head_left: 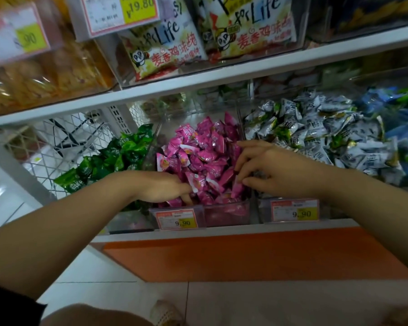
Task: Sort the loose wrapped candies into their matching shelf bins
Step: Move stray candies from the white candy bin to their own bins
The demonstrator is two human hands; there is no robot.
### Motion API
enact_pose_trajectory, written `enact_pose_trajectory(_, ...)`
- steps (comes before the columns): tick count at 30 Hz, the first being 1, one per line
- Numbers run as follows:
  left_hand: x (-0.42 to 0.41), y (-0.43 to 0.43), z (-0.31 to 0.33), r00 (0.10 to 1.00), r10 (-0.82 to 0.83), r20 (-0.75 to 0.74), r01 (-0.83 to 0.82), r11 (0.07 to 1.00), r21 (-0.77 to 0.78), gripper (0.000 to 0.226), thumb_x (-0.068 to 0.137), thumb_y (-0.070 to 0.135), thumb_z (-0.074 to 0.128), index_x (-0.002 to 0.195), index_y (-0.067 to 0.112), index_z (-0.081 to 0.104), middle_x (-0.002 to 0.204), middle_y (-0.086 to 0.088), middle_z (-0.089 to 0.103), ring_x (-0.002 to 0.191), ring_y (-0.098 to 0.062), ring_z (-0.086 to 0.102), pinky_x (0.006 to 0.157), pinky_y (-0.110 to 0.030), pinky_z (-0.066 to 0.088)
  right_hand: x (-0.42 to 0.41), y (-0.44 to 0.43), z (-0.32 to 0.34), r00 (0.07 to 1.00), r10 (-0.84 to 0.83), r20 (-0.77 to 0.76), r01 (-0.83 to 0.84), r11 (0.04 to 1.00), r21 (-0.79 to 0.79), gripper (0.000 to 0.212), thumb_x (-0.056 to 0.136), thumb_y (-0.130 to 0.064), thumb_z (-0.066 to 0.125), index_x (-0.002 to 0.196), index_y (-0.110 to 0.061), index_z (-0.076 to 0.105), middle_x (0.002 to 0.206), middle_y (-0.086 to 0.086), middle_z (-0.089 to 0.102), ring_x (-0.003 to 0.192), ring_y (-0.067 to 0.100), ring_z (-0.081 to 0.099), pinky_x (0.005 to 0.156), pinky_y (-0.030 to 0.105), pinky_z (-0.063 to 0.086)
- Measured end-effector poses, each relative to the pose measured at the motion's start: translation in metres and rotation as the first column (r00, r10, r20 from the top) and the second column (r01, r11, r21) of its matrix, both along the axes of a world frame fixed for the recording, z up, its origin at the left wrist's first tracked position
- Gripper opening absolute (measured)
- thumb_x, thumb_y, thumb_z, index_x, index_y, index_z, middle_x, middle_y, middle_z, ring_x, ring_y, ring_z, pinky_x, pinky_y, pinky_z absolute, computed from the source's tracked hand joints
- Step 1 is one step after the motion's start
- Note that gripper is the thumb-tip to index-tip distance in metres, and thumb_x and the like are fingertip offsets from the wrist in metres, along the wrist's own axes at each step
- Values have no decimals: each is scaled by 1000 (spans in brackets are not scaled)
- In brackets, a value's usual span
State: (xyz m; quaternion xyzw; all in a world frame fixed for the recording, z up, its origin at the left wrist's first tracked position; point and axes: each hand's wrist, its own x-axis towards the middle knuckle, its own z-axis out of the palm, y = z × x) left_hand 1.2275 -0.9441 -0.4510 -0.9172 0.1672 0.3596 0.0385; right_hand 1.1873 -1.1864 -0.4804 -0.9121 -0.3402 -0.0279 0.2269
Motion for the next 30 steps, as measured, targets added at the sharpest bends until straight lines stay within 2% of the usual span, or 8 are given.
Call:
enact_pose_trajectory(5,2,1,6,1000,10,21,-9,998,-54,46,103,36,24,115,27,67,144,6,45,130,-13,41,109,-27,25,3,0,-1,1000,-21,-1,21,1000,21,16,92,-21,58,102,-23,71,120,-12,59,136,1,21,93,-9,-2)
enact_pose_trajectory(7,6,4,16,993,-26,115,43,988,-150,37,101,31,35,105,27,71,131,8,57,117,-9,51,106,-26,33,2,0,1,999,-50,-22,51,996,78,18,93,-17,58,103,-22,71,122,-12,60,130,-6,25,94,-9,8)
enact_pose_trajectory(10,13,-2,30,941,30,337,129,889,-440,22,97,23,47,100,30,68,101,18,64,94,2,59,87,-19,44,4,-5,3,985,-174,5,170,966,197,23,93,-11,57,110,-19,69,129,-6,58,116,-8,39,85,-10,26)
enact_pose_trajectory(12,22,-17,30,882,114,456,192,798,-571,20,97,23,48,108,30,63,100,16,60,82,4,56,69,-11,41,6,-8,2,968,-250,26,242,954,175,28,94,-14,56,119,-21,64,137,-8,51,113,-4,42,79,-9,28)
enact_pose_trajectory(15,46,-46,12,822,68,565,277,819,-502,31,96,32,50,127,28,56,122,5,51,106,-8,50,79,-16,33,10,-9,-1,958,-286,26,279,949,143,30,95,-17,55,123,-24,61,139,-10,48,117,-1,43,80,-7,25)
enact_pose_trajectory(19,66,-64,-20,896,-74,437,210,939,-273,65,86,59,52,144,36,33,151,-1,30,139,-28,23,114,-41,18,11,-11,1,958,-286,-4,283,943,176,30,94,-14,56,120,-24,64,137,-10,51,110,-4,43,79,-7,31)
enact_pose_trajectory(24,53,-42,-18,900,-177,398,267,946,-184,67,85,51,59,144,39,30,153,4,24,140,-27,12,113,-41,15,8,-13,3,959,-280,-39,283,946,156,32,94,-15,56,122,-29,61,140,-14,47,121,8,49,94,16,39)
enact_pose_trajectory(30,23,0,-25,831,-233,505,363,915,-176,55,88,42,60,139,40,39,148,12,30,134,-17,16,112,-39,21,7,-13,1,958,-277,-71,285,948,140,34,95,-17,55,126,-30,58,143,-16,43,129,6,41,99,16,33)
